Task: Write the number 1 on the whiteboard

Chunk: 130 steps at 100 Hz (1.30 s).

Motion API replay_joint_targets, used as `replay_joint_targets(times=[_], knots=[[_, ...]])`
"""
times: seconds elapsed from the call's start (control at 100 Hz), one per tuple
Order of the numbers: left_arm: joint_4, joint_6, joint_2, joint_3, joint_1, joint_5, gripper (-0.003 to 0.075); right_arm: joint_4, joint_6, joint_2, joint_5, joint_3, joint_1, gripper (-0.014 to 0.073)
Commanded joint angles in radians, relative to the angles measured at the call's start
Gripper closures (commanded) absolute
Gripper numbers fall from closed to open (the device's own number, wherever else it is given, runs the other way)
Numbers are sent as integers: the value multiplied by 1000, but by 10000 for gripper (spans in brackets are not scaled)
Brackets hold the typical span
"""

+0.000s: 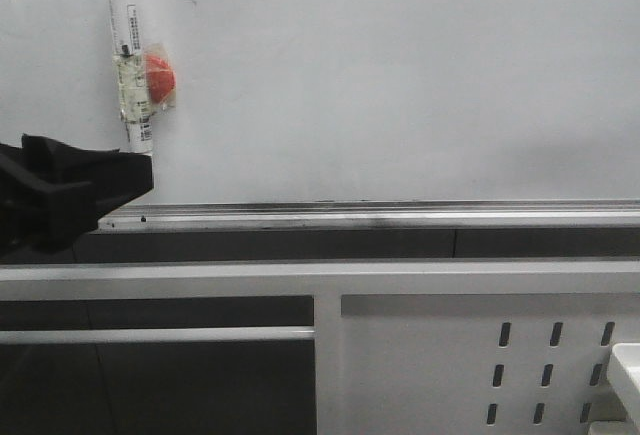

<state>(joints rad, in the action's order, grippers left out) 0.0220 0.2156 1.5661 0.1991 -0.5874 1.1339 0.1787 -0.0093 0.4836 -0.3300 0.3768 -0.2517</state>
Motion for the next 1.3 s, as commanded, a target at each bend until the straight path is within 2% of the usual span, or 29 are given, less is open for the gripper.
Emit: replay_joint_targets(times=[0.0, 0.26, 0.31, 0.36, 0.45, 0.7, 0.88, 0.95, 1.0, 1.17, 1.22, 1.29], knots=[[-11, 10, -8, 39, -8, 227, 406, 5, -8, 11, 80, 33, -3, 643], [0, 10, 12, 76, -8, 227, 407, 5, -8, 11, 77, 33, -3, 643], [0, 10, 12, 80, -8, 227, 427, 5, -8, 11, 74, 33, -3, 643], [5, 10, 12, 82, -8, 227, 506, 5, -8, 11, 68, 33, -3, 643], [35, 10, 12, 82, -8, 227, 743, 5, -8, 11, 61, 33, -3, 643], [197, 10, 12, 80, -8, 225, 740, 5, -14, 11, -3, 37, -11, 643], [400, 10, -1, 80, -8, 186, 740, 7, -151, 18, -135, 116, -98, 641], [447, 8, -26, 89, -8, 97, 740, 7, -209, 38, -188, 155, -146, 624], [489, 6, -51, 102, -8, 0, 740, 9, -229, 59, -220, 178, -182, 567], [743, 22, -185, 195, -16, -322, 740, 11, -234, 154, -212, 230, -300, 204], [804, 48, -227, 228, -31, -442, 740, 11, -234, 184, -189, 245, -330, 158], [875, 82, -279, 271, -68, -626, 740, 11, -234, 227, -147, 265, -371, 167]])
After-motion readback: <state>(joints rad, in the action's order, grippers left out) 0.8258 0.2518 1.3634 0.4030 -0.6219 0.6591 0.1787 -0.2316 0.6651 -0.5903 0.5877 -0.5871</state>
